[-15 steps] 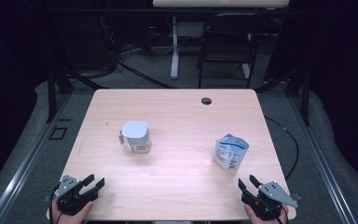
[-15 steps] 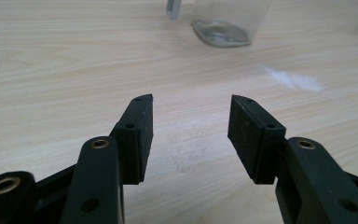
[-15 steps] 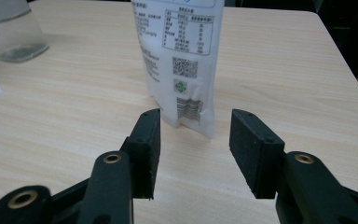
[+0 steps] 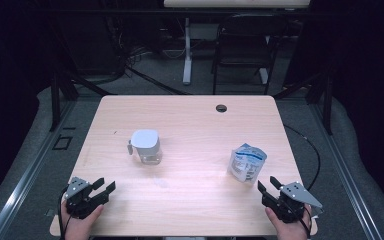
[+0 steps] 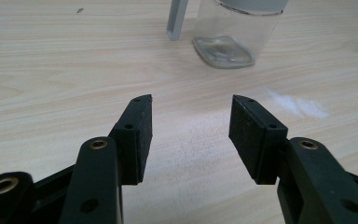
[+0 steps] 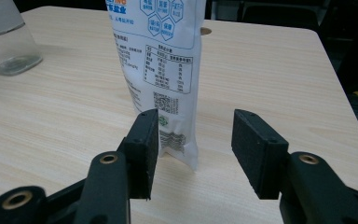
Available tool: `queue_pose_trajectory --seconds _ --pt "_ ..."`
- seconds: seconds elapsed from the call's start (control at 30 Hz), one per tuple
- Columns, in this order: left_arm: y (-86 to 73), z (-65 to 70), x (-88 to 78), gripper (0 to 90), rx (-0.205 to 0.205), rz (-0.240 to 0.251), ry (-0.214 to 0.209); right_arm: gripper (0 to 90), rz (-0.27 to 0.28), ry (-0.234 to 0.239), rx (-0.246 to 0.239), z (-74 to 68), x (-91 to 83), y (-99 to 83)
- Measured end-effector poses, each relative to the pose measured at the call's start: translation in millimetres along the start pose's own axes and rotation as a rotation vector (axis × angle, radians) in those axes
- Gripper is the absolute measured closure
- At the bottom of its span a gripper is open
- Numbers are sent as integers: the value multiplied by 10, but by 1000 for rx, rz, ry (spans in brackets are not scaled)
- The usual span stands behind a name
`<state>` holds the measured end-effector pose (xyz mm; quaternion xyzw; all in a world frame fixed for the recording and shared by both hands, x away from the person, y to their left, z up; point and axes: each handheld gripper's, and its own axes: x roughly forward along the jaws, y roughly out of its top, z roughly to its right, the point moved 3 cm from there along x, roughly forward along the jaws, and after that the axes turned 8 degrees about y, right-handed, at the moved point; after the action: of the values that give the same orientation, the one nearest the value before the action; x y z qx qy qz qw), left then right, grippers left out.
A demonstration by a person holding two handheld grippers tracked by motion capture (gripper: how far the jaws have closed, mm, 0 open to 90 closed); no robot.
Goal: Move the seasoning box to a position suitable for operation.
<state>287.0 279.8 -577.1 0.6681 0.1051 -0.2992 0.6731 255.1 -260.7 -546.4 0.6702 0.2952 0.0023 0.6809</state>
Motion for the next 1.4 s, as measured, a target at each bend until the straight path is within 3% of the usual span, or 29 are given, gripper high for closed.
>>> queue_pose_trajectory --seconds 0.27,0.43,0.63,0.8,1.4 --pt "64 20 98 476 10 7 -22 516 -3 25 -15 -74 122 52" --pt "129 55 122 490 42 9 -26 520 -9 28 -61 -126 170 55" --pt "198 56 166 487 35 -1 -13 505 -34 41 -31 -109 213 16" --pt "314 64 212 531 33 7 -22 502 -32 42 -52 -98 194 3" --pt "608 116 463 570 62 -1 -20 506 -22 40 -29 -20 125 -21"
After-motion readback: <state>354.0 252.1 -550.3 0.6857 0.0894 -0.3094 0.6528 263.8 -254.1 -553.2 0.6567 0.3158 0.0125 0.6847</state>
